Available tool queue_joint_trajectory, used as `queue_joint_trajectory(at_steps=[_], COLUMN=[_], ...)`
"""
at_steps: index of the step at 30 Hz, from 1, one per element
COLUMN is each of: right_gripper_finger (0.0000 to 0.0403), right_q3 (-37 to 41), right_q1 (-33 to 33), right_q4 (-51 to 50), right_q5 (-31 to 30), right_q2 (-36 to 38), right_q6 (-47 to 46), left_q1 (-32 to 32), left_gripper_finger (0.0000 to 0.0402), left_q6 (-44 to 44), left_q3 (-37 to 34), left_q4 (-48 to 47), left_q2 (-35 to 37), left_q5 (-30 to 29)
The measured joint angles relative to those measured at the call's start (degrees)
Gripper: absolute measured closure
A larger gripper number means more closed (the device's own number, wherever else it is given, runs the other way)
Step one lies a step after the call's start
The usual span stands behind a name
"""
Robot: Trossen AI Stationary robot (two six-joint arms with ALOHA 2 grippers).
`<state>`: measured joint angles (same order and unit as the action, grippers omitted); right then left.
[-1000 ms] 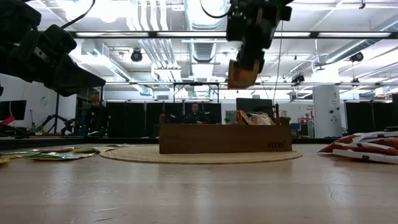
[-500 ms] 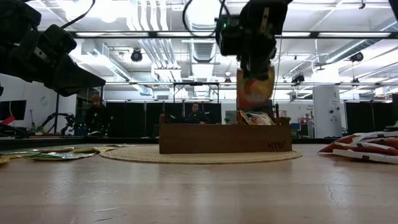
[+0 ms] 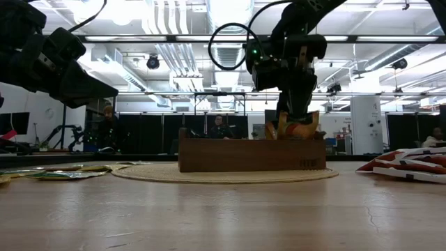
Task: Pick & Place Tea
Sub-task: Put the orange tea bag into the right section of the wooden organizer
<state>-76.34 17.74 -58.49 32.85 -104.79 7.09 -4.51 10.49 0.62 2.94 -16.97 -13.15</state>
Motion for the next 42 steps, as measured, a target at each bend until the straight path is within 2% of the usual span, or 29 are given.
queue_joint_trajectory(at_steps=[8, 27, 32, 38, 42], right_gripper_finger=[0.0394, 0.0392, 0.0363, 0.0309, 0.0273], right_q3=[0.0, -3.7, -6.2, -8.1, -8.3], right_q1=[1.0, 1.0, 1.0, 1.1, 1.1], right_q4=[0.3, 0.1, -1.9, -6.2, -6.2], right_q5=[-3.8, -4.7, -9.2, -19.2, -21.3], right_q2=[0.4, 0.5, 0.5, 0.5, 0.5], right_q6=[0.2, -3.5, -3.5, -3.5, -3.5], left_q1=[0.0, 0.0, 0.0, 0.0, 0.0], left_gripper_finger=[0.0402, 0.0402, 0.0402, 0.0402, 0.0402], left_q6=[0.0, 0.0, 0.0, 0.0, 0.0], left_q3=[0.0, 0.0, 0.0, 0.0, 0.0], left_q4=[0.0, 0.0, 0.0, 0.0, 0.0], left_q2=[0.0, 0.0, 0.0, 0.0, 0.0], left_q5=[0.0, 0.0, 0.0, 0.0, 0.0])
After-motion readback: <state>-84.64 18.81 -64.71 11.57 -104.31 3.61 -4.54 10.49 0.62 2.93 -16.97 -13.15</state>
